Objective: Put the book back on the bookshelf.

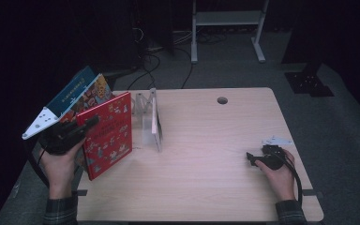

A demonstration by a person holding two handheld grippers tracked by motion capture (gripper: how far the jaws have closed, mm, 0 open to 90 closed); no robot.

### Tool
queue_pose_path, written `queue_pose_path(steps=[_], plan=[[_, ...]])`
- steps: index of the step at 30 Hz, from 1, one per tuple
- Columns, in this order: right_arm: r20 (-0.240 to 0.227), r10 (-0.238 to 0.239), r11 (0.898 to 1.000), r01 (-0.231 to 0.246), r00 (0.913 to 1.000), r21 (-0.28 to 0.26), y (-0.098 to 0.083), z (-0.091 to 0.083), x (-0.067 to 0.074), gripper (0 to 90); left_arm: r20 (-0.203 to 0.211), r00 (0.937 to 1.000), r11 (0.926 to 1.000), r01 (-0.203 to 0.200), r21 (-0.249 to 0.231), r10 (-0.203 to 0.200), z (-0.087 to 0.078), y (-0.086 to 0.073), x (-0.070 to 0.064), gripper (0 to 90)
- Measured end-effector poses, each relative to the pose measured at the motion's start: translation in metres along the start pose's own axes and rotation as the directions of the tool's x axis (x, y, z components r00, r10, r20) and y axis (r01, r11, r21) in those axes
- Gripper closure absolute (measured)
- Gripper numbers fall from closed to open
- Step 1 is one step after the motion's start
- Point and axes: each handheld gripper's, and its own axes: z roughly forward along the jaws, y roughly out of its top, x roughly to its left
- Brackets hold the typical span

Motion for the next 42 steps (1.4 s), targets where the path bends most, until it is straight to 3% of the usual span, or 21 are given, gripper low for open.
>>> queue_pose_path(steps=[5, 24, 31, 36, 42], plan=[[0.000, 0.000, 1.000, 0.000, 1.0000, 0.000, 0.000, 0.000, 0.000, 18.7, -0.051, 0.9985, 0.9996, 0.018, -0.020, -0.019, 0.014, -0.005, 0.006, 79.4], [0.001, 0.000, 1.000, 0.000, 1.0000, 0.000, 0.000, 0.000, 0.000, 18.3, -0.133, 0.9907, 0.9977, 0.018, -0.066, -0.027, 0.078, -0.005, 0.024, 79.4], [0.000, 0.001, 1.000, -0.001, 1.0000, 0.000, 0.000, 0.000, 0.000, 18.3, -0.165, 0.9856, 0.9960, 0.023, -0.086, -0.037, 0.100, -0.012, 0.032, 79.4], [0.000, 0.001, 1.000, -0.001, 1.0000, 0.000, 0.000, 0.000, 0.000, 18.3, -0.179, 0.9821, 0.9942, 0.041, -0.099, -0.058, 0.111, -0.023, 0.040, 79.3], [0.000, 0.001, 1.000, -0.001, 1.0000, 0.000, 0.000, 0.000, 0.000, 18.3, -0.178, 0.9818, 0.9925, 0.046, -0.113, -0.066, 0.111, -0.031, 0.042, 79.3]])
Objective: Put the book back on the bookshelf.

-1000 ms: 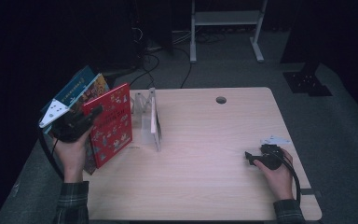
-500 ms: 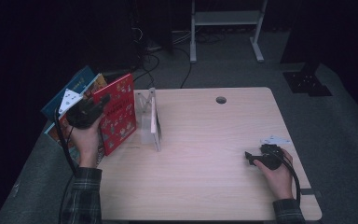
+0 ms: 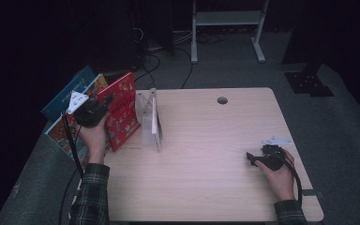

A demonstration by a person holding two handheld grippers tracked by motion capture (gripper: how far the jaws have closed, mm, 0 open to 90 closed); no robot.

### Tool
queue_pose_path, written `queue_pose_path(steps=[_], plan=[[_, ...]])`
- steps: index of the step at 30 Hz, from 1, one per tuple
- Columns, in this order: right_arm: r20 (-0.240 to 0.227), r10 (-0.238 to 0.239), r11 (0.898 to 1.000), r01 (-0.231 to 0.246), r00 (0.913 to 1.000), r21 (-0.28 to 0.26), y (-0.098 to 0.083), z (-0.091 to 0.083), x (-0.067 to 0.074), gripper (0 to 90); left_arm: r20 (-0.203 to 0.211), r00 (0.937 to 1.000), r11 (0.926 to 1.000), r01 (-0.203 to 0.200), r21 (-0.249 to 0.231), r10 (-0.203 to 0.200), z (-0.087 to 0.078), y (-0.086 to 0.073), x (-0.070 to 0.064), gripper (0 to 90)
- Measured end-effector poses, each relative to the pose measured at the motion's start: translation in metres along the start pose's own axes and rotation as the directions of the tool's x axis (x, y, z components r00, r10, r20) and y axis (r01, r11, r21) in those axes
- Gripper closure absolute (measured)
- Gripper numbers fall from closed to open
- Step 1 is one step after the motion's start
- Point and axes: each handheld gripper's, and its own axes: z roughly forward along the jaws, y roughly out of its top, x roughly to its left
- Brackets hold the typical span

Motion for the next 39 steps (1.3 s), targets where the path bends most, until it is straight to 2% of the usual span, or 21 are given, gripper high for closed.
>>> queue_pose_path(steps=[6, 10, 14, 20, 23, 26, 32, 37, 39], plan=[[0.001, -0.001, 1.000, 0.001, 1.0000, 0.000, 0.000, 0.000, 0.000, 18.3, -0.005, 0.9998, 0.9993, -0.020, 0.032, 0.020, -0.006, -0.003, -0.002, 79.2], [0.001, -0.001, 1.000, 0.001, 1.0000, 0.000, 0.000, 0.000, 0.000, 18.3, -0.014, 0.9993, 0.9964, -0.034, 0.077, 0.035, -0.008, -0.011, -0.003, 79.2], [0.001, -0.001, 1.000, 0.001, 1.0000, 0.001, 0.000, 0.000, 0.000, 18.3, -0.016, 0.9995, 0.9964, -0.026, 0.081, 0.027, -0.010, -0.018, -0.003, 79.1], [0.001, -0.001, 1.000, 0.001, 1.0000, 0.001, 0.000, 0.000, 0.000, 18.3, -0.010, 0.9998, 0.9949, -0.019, 0.099, 0.020, -0.010, -0.017, -0.003, 77.1], [0.001, -0.001, 1.000, 0.001, 1.0000, 0.000, 0.000, 0.000, 0.000, 18.3, -0.018, 0.9996, 0.9942, -0.018, 0.106, 0.020, -0.011, -0.018, -0.004, 65.1], [0.001, -0.001, 1.000, 0.001, 1.0000, 0.001, 0.000, 0.000, 0.000, 18.3, -0.029, 0.9992, 0.9940, -0.024, 0.107, 0.027, -0.016, -0.016, -0.005, 58.7], [0.001, 0.000, 1.000, 0.000, 1.0000, 0.001, 0.000, 0.000, 0.000, 18.3, -0.015, 0.9995, 0.9906, -0.027, 0.134, 0.029, -0.030, -0.013, -0.008, 42.0], [0.001, -0.001, 1.000, 0.001, 1.0000, 0.000, 0.000, 0.000, 0.000, 18.3, -0.004, 1.0000, 0.9885, -0.008, 0.151, 0.009, -0.043, -0.011, -0.012, 27.2], [0.001, -0.001, 1.000, 0.001, 1.0000, 0.000, 0.000, 0.000, 0.000, 18.3, -0.001, 0.9998, 0.9857, -0.018, 0.167, 0.019, -0.048, -0.010, -0.016, 23.0]])
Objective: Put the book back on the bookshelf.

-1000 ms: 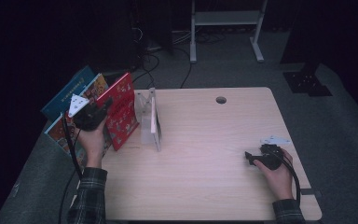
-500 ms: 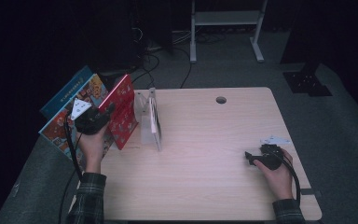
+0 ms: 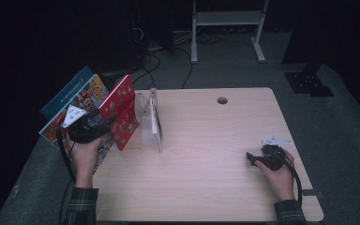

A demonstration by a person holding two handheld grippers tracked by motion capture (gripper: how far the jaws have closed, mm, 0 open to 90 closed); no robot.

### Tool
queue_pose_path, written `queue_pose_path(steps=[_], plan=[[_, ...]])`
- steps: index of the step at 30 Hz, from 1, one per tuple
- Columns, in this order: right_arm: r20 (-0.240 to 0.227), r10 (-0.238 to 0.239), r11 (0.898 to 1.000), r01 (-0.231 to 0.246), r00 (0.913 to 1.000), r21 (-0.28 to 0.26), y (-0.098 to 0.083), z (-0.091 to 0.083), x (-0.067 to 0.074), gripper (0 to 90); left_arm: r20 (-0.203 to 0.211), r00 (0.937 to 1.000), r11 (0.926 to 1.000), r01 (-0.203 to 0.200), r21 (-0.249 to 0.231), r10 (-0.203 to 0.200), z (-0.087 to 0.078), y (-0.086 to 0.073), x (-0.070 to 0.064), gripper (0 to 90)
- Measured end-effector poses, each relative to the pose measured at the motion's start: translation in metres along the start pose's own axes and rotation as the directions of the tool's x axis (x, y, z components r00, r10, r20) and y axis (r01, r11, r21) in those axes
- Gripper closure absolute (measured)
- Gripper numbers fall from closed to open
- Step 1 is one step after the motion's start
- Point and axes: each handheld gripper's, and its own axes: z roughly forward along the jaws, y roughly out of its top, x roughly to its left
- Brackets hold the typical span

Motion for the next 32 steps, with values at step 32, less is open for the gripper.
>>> queue_pose_path(steps=[32], plan=[[-0.001, 0.000, 1.000, 0.000, 1.0000, 0.000, 0.000, 0.000, 0.000, 18.2, 0.045, 0.9985, 0.9993, -0.033, 0.015, 0.032, -0.053, -0.038, -0.043, 0.0]])
